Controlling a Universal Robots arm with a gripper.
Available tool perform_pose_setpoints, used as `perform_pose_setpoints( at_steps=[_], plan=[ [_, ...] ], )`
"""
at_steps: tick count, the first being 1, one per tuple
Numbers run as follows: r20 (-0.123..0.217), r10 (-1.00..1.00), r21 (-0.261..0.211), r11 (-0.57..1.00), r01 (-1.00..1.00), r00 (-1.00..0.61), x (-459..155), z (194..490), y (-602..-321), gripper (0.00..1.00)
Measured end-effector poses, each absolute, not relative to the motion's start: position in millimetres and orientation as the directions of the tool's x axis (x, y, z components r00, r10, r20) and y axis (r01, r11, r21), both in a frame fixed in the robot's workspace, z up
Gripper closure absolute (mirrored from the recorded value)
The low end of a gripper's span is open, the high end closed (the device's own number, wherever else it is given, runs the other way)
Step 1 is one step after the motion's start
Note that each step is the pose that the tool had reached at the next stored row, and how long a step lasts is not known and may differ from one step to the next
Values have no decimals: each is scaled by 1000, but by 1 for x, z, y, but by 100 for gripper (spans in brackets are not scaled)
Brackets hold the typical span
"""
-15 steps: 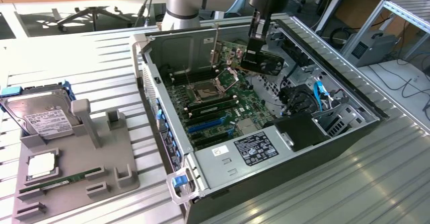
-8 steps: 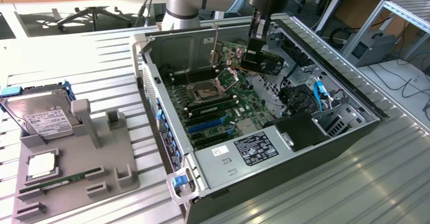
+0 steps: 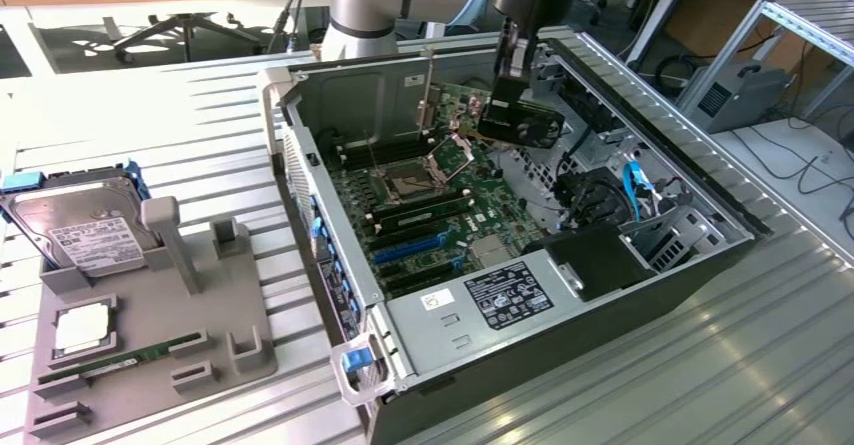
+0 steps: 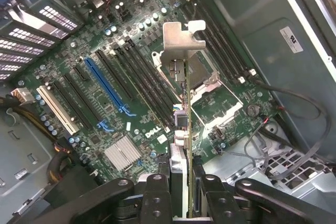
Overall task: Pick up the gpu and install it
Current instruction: 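Insert the gpu into the slot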
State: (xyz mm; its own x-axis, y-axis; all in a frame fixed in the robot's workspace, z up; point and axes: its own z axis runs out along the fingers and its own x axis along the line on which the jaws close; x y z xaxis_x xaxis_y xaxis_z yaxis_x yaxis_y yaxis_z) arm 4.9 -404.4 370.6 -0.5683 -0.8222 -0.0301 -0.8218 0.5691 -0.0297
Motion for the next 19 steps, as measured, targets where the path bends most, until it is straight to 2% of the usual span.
perform_pose_setpoints(
  at_steps=[19],
  plan=[
    [-30, -856, -30, 517, -855, -516, 5, 371, -404, 73]
  ],
)
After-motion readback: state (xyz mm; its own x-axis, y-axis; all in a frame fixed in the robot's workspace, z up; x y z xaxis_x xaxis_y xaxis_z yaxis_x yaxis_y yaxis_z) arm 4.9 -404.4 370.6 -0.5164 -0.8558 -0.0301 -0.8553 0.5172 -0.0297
